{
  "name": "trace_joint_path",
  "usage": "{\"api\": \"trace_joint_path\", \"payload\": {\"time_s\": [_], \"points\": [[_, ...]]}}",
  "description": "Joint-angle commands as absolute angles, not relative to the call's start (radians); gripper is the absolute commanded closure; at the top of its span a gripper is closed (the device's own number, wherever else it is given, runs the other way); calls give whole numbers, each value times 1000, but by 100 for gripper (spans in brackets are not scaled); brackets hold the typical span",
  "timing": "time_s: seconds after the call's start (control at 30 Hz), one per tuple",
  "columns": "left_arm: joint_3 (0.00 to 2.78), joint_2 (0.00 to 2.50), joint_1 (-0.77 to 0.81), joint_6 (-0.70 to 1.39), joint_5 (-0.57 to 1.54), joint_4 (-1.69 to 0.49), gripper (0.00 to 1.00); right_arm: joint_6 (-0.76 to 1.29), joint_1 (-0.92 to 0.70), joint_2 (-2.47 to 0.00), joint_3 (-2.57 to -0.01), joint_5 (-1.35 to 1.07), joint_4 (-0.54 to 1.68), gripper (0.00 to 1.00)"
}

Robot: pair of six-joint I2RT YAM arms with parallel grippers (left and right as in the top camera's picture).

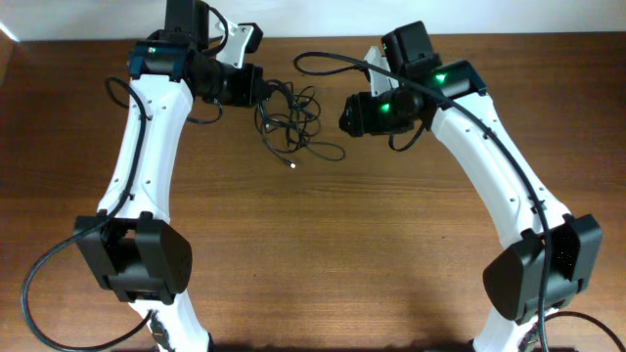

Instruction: Untangle cables

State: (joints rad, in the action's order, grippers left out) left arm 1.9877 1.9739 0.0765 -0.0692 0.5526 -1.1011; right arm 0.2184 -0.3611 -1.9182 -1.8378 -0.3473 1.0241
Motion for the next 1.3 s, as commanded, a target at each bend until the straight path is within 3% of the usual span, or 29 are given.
{"api": "trace_joint_path", "payload": {"time_s": [0.0, 0.43, 0.7, 0.77, 0.93, 1.17, 1.27], "points": [[2000, 1958, 76, 35, 637, -1106, 100, 201, -375, -1971, -1831, -348, 1014, 40], [2000, 1958, 77, 120, 775, -1114, 100, 362, -387, -2049, -1831, -407, 891, 41], [2000, 1958, 80, 119, 856, -1106, 100, 383, -385, -2065, -1831, -296, 905, 81], [2000, 1958, 80, 120, 554, -1109, 100, 382, -372, -2064, -1832, -266, 943, 94], [1998, 1969, 76, 120, 125, -1113, 100, 374, -307, -2053, -1835, -151, 1054, 96], [1997, 1969, 62, 119, 4, -1116, 100, 291, -199, -2052, -1835, -22, 1172, 96], [1997, 1969, 62, 119, -79, -1119, 100, 293, -175, -2052, -1857, 155, 1258, 96]]}}
